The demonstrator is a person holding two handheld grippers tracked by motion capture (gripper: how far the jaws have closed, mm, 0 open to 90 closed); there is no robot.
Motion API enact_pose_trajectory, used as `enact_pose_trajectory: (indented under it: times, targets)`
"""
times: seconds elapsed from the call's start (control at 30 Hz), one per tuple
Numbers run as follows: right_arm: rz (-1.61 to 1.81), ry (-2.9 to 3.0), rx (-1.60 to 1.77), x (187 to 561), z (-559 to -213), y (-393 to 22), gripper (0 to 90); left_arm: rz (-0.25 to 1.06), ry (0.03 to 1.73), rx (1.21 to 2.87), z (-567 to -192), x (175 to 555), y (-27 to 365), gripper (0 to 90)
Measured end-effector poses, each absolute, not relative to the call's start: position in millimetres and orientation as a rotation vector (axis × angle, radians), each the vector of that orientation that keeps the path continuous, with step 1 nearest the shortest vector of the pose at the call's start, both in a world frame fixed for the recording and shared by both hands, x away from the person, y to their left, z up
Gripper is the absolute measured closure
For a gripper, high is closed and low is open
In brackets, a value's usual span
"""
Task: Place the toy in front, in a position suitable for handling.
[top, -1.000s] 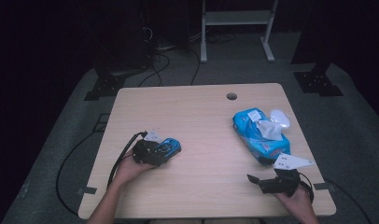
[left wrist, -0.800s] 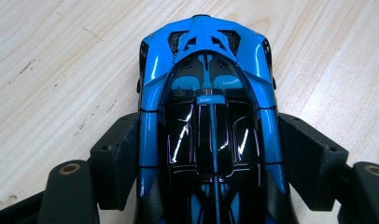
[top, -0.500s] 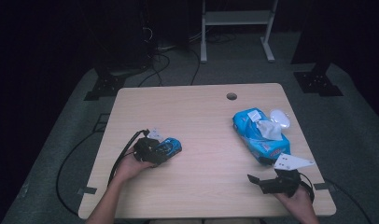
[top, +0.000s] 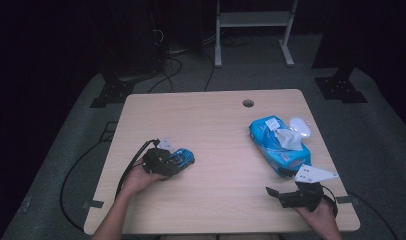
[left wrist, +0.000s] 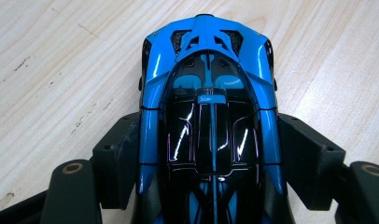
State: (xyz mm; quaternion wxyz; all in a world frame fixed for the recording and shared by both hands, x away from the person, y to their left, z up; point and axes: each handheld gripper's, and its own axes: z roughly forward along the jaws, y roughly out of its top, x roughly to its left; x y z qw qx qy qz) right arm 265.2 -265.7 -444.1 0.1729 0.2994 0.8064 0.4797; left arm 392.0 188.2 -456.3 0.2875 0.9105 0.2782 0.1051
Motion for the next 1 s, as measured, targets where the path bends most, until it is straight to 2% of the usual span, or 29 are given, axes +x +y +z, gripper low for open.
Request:
enact_pose_trajectory:
  times: [0.37,0.63,0.77,1.0]
  targets:
    - [1.361,2.283,0.845,265.3,-442.8,-266.1,18.5,0.257,0.683,2.385,-443.8,385.6,177.4,28.1]
    - [1.363,2.26,0.85,265.5,-439.9,-269.4,18.5,0.231,0.54,2.386,-433.0,371.8,137.2,28.1]
    - [1.37,2.23,0.866,265.8,-437.0,-274.4,18.5,0.194,0.473,2.382,-437.9,360.9,111.0,28.1]
    - [1.338,2.127,0.932,269.4,-424.7,-291.1,18.6,0.16,0.422,2.423,-451.3,353.1,88.7,28.1]
